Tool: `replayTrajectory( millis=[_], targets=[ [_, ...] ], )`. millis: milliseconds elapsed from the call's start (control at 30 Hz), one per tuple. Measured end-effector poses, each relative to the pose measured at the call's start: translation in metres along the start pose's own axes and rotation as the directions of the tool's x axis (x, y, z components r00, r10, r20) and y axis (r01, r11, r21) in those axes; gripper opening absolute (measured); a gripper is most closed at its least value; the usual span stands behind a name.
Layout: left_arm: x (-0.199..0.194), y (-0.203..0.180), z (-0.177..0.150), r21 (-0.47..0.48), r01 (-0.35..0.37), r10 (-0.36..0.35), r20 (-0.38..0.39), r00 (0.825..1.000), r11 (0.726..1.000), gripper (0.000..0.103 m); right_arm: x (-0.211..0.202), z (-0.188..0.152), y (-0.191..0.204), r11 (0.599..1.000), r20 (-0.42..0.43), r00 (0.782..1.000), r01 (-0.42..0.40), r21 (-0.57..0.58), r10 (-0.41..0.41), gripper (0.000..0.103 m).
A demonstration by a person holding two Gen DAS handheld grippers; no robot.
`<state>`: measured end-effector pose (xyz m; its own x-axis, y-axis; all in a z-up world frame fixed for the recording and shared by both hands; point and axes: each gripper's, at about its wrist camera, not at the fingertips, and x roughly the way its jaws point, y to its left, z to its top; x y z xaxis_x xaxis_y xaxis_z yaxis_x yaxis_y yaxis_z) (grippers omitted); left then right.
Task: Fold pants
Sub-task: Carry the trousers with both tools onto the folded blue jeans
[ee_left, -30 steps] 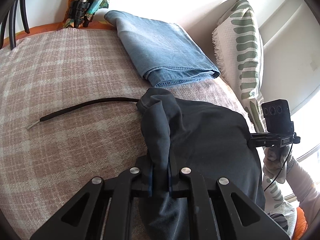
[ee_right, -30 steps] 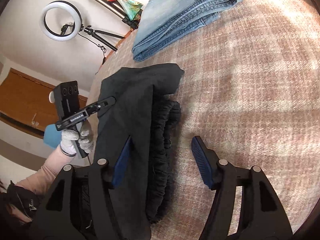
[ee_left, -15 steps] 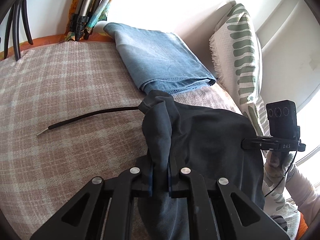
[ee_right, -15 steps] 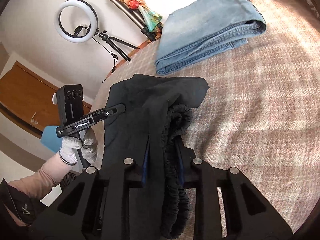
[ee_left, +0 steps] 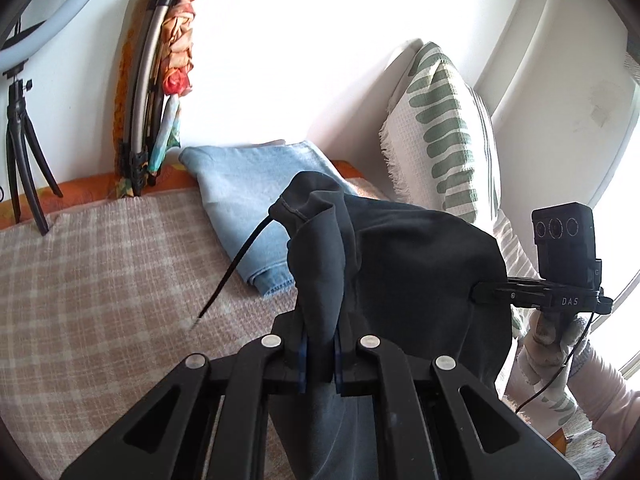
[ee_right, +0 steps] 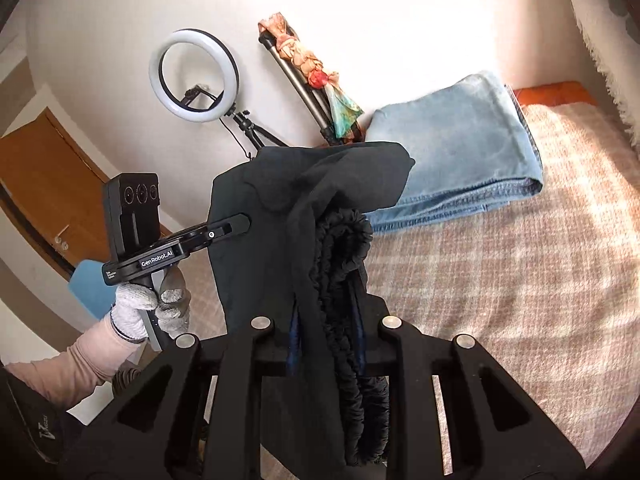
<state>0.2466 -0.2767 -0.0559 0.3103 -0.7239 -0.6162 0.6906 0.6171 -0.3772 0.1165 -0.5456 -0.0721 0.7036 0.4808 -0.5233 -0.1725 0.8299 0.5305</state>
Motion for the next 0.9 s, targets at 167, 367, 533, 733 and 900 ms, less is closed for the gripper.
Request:
replayTrajectory(
  millis=[167,367,533,733,900],
  targets=[
    [-0.003,-0.005,0.039,0.03,-0.002,0.0,0.053,0.999,1.0,0.006,-0.006,0.037,0.0,1.0,0.074,0.997,0.024,-0.019,-0.023,0.021],
    [0.008,-0.012,0.087,0.087,-0.034,0.026,0.098,0.995,0.996,0.005,-0.005,0.086,-0.015,0.999,0.13,0.991,0.043,-0.019,-0.04,0.021],
    [0.03,-0.009,0.125,0.108,-0.054,0.041,0.119,0.992,0.993,0.005,0.008,0.125,-0.033,0.997,0.143,0.988,0.068,-0.029,-0.063,0.021],
    [0.069,0.01,0.156,0.083,-0.076,0.066,0.124,0.99,0.994,0.005,0.038,0.161,-0.068,0.994,0.131,0.986,0.106,-0.031,-0.101,0.021],
    [0.102,0.028,0.167,0.082,-0.115,0.106,0.104,0.989,0.99,0.005,0.07,0.179,-0.098,0.992,0.11,0.986,0.125,-0.014,-0.123,0.021]
  ],
)
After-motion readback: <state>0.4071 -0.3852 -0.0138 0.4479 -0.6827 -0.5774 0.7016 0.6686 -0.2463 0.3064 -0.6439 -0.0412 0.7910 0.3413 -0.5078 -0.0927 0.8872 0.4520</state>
